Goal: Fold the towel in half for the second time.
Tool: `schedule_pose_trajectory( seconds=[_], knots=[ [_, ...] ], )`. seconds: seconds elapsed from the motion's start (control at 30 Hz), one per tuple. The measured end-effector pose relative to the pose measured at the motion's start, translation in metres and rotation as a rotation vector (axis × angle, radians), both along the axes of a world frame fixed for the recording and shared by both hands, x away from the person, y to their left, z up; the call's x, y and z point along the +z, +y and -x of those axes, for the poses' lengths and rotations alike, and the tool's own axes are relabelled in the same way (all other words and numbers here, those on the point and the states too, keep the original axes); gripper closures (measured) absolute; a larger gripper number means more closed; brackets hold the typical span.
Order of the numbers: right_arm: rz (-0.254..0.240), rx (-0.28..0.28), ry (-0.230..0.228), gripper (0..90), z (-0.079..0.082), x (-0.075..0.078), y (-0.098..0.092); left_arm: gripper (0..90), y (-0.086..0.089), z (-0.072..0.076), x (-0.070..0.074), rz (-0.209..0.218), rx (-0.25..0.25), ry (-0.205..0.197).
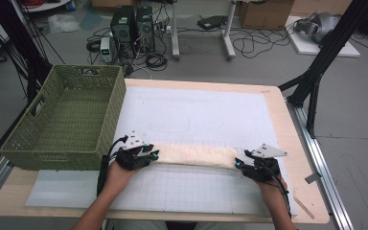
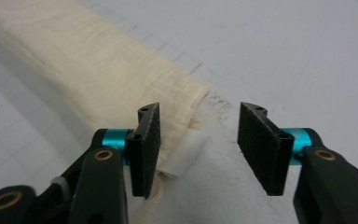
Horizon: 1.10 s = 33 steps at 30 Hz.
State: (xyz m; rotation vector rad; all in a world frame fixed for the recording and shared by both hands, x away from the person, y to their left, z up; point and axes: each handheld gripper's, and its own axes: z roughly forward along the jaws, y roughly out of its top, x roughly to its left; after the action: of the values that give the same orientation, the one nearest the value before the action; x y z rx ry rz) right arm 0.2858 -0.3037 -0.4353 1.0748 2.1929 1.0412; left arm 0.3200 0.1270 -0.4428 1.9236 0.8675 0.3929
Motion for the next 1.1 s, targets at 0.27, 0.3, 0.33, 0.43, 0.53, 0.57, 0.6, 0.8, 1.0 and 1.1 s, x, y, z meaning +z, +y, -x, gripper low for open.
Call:
schedule_pose_trajectory(
  seconds=[0.27,0.3,0.33,0.43,0.53,0.57,0.6,0.8,1.0,1.1],
  knots=[
    [-0.114,-0.08,-0.079,33.6,0.007,0.013,-0.022,38.6,0.014,0.0,0.01,0.147,0.035,-0.031],
    [-0.123,-0.091,-0.088,32.7,0.008,0.015,-0.024,34.9,0.014,0.001,0.01,0.155,0.04,-0.032],
    [-0.124,-0.096,-0.091,31.3,0.009,0.016,-0.026,31.9,0.015,0.001,0.011,0.167,0.047,-0.038],
    [-0.108,-0.116,-0.11,27.2,0.012,0.018,-0.028,19.0,0.018,0.003,0.016,0.205,0.093,-0.062],
    [-0.094,-0.138,-0.128,20.7,0.015,0.02,-0.029,17.7,0.019,0.006,0.02,0.216,0.092,-0.09],
    [-0.091,-0.145,-0.129,20.4,0.017,0.021,-0.029,17.7,0.019,0.007,0.02,0.214,0.091,-0.092],
    [-0.085,-0.148,-0.134,18.6,0.018,0.022,-0.03,17.7,0.019,0.007,0.02,0.213,0.092,-0.094],
    [-0.073,-0.159,-0.139,11.9,0.023,0.023,-0.035,17.8,0.021,0.008,0.021,0.214,0.067,-0.106],
    [-0.071,-0.158,-0.143,11.7,0.021,0.022,-0.037,18.2,0.023,0.009,0.021,0.214,0.073,-0.11],
    [-0.078,-0.156,-0.137,11.7,0.02,0.021,-0.036,18.5,0.024,0.009,0.021,0.209,0.078,-0.111]
  ],
)
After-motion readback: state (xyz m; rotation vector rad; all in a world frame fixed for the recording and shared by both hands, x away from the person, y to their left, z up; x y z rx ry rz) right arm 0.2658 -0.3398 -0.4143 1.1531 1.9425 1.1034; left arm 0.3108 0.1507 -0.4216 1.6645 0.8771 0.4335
